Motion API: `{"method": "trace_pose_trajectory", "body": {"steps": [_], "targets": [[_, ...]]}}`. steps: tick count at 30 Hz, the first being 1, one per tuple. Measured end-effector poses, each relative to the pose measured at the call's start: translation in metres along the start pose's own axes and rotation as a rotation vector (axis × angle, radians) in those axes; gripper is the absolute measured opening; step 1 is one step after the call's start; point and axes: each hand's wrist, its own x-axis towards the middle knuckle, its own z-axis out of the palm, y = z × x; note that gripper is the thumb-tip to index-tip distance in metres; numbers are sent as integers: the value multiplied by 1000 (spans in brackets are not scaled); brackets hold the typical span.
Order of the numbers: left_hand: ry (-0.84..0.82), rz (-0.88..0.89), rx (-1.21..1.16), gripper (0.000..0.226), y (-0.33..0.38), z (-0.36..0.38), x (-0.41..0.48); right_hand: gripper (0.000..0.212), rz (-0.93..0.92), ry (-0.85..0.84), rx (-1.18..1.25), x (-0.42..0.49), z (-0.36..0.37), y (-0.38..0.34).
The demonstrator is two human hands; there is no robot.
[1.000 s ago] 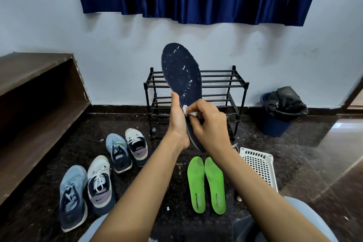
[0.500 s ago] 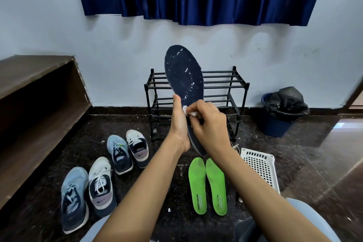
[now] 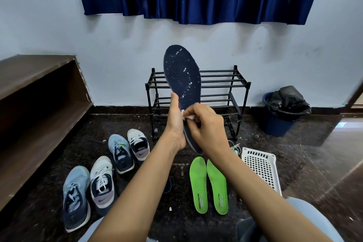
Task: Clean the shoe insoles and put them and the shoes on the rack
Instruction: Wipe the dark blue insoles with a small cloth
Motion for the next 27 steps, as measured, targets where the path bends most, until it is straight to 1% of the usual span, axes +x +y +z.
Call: {"method": "trace_pose_trajectory", "body": {"steps": [2,4,7,10,16,18,22,24,27], "targets": [[-20,-29,-10,65,-6,7,-2,19,22,61,1,5,-4,1],[-34,-56,-5,64,-8,11,-2,19,53,102,23,7,-6,1],[-37,-61,32,71,-2,6,1,20,65,67,19,0,-3,-4],[-33,-74,8,82,5,0,1,20,66,35,46,-5,3,-7],[-19,-38,-68,81,13,-6,6,19,44,-25,38,-10,4,-8],[-16,-37,-46,79,9,-5,5,20,45,-13,21,-6,3,-6],[-10,-75,-16,66,-3,6,3,19,93,56,9,6,-5,1],[-28,-98,-11,66,-5,11,1,18,96,69,5,6,-6,1],[-16,-65,-16,68,-1,7,2,20,67,43,-6,0,-4,-1]]}}
